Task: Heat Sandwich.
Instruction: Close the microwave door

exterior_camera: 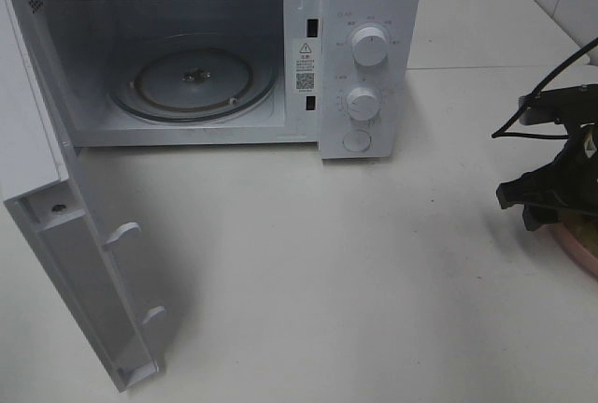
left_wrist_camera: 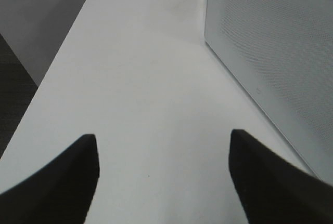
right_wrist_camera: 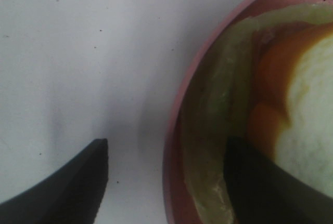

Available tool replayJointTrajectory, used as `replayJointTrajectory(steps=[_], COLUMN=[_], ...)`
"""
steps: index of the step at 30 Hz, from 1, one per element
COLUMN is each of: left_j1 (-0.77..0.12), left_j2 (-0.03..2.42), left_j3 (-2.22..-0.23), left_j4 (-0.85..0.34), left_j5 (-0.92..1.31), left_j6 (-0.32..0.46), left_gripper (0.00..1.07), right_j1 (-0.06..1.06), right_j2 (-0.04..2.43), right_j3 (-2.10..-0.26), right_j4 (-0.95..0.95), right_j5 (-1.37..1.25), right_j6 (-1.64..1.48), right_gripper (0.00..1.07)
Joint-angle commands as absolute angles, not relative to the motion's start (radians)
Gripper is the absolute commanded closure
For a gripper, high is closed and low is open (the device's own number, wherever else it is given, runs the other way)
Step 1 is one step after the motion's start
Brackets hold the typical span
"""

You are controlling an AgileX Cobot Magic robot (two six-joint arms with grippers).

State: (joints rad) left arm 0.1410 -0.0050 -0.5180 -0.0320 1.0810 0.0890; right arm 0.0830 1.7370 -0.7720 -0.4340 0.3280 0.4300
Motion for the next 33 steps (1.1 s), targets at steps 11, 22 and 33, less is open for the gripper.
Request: replayJointTrajectory(steps=[11,22,33], left_j1=[0.134,0.134,0.134], left_j2=[-0.021,-0.021,-0.021], left_j3=[-0.516,-0.516,-0.516], left_j4=[-0.028,-0.028,-0.028], left_j5=[1.067,1.067,1.067], left_j6=[0.085,0.085,0.085], left_gripper=[0.39,0.39,0.39], right_j1=[0.085,0.085,0.082], right_j2=[1.637,1.480,1.475], right_j3=[-0.774,-0.807,-1.102], right_j4=[-0.338,-0.332,-0.178], right_j5=[0.316,0.393,0.847], right_j6=[0.333,0.318,0.134], right_gripper=[0.40,0.40,0.40])
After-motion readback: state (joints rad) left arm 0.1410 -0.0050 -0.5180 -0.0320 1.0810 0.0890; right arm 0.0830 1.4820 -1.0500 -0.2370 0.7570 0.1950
